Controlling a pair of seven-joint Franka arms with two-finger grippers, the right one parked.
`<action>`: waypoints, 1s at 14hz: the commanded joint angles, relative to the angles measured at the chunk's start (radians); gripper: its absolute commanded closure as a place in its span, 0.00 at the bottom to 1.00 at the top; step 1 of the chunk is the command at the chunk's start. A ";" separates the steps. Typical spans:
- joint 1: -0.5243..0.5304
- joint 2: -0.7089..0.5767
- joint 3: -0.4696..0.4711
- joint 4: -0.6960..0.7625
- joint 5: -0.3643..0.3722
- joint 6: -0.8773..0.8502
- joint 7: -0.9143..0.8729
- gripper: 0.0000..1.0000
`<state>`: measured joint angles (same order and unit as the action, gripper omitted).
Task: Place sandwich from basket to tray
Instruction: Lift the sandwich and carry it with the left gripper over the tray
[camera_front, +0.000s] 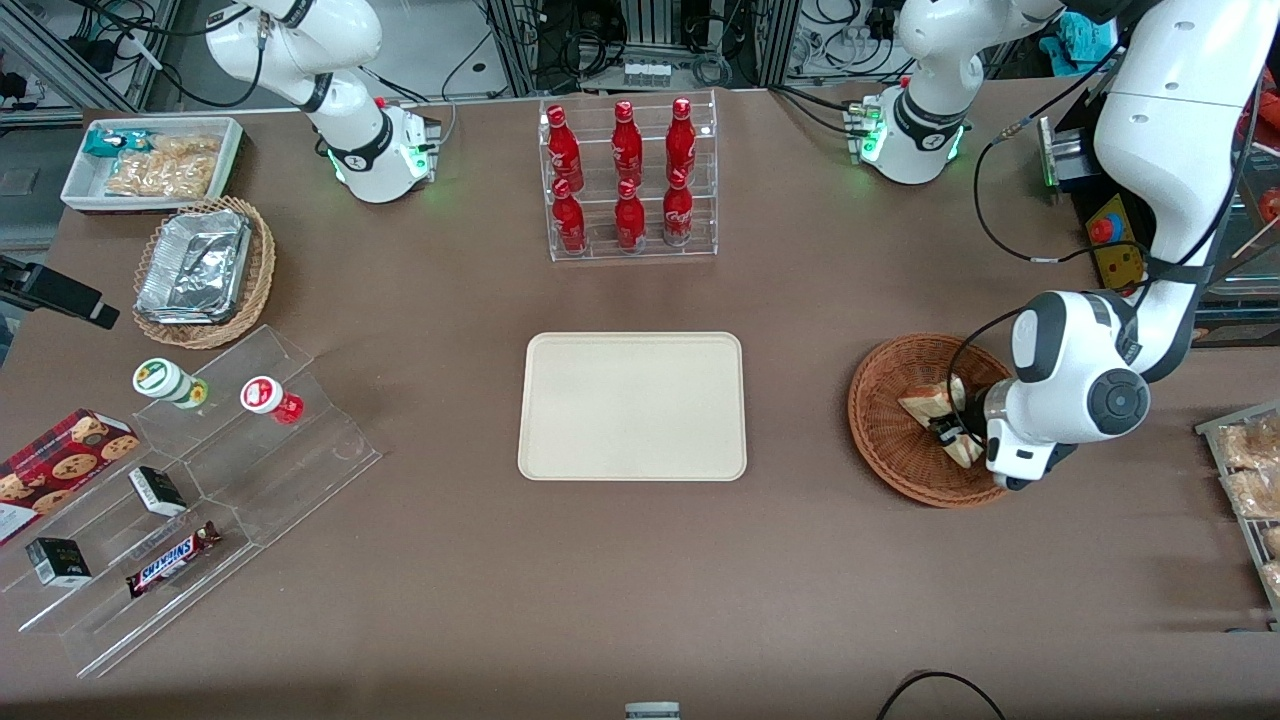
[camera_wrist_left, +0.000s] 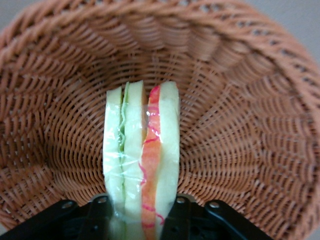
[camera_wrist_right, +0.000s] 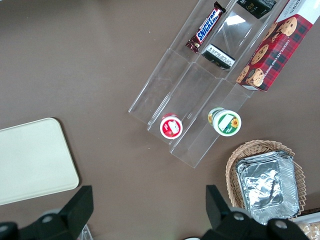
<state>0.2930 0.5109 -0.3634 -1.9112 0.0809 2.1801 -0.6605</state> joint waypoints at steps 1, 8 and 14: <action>-0.026 -0.043 -0.012 0.055 0.003 -0.074 -0.001 0.74; -0.323 -0.092 -0.019 0.175 0.013 -0.203 -0.044 0.74; -0.538 -0.066 -0.019 0.190 0.005 -0.197 -0.068 0.72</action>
<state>-0.2040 0.4310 -0.3946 -1.7462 0.0820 1.9970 -0.7120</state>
